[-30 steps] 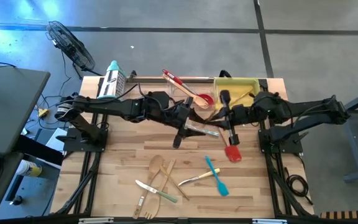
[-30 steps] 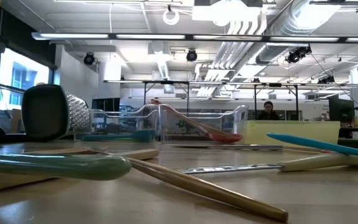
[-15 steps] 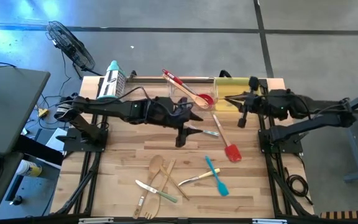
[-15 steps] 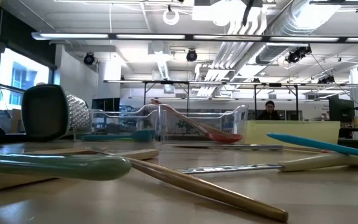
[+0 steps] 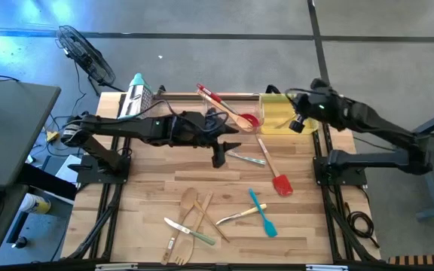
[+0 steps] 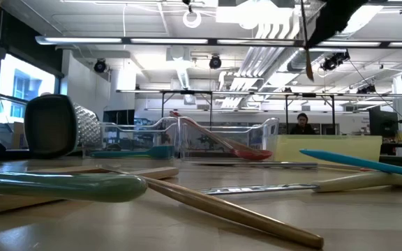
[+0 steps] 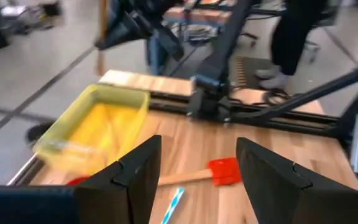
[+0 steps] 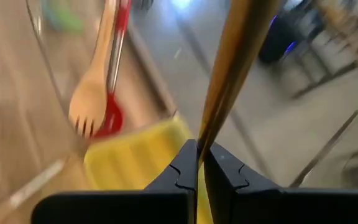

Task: Pick & Place Kitchen Items
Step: Put the top gold knife into the yellow bin

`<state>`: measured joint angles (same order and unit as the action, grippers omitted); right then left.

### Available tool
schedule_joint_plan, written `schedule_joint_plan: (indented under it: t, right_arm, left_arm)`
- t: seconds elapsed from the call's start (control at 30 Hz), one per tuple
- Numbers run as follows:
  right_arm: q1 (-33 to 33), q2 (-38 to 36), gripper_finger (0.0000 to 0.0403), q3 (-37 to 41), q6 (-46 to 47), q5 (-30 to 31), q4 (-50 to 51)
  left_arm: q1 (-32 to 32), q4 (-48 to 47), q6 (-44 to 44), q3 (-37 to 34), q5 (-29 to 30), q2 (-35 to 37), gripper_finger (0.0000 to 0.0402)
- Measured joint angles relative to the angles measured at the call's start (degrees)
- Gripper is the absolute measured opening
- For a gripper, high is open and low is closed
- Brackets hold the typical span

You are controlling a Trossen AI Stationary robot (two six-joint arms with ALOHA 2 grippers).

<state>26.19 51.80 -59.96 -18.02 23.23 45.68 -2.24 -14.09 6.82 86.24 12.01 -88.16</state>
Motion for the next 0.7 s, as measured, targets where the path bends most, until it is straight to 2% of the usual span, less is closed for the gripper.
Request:
schedule_joint_plan:
  t: [0.1,0.2,0.37,0.5,0.7]
  right_arm:
    - [6.99,4.65,0.0004,0.02,-0.52,-7.87,2.33]
    - [10.17,8.60,0.0004,0.02,1.60,-12.87,2.11]
    - [11.98,13.26,0.0004,0.02,1.48,-11.28,1.69]
    - [14.09,17.09,0.0004,0.02,1.38,-11.74,2.60]
    - [18.12,22.87,0.0004,0.00,2.69,-9.90,4.42]
  left_arm:
    - [0.00,-2.96,2.22,0.00,3.43,1.75,0.0200]
    - [0.00,-5.70,3.50,0.00,5.78,3.81,0.0200]
    - [0.00,-11.20,3.35,0.00,10.76,5.62,0.0200]
    - [0.02,-15.39,-0.12,0.00,14.67,6.87,0.0200]
    - [0.02,-24.36,-5.34,0.02,23.94,8.48,0.0200]
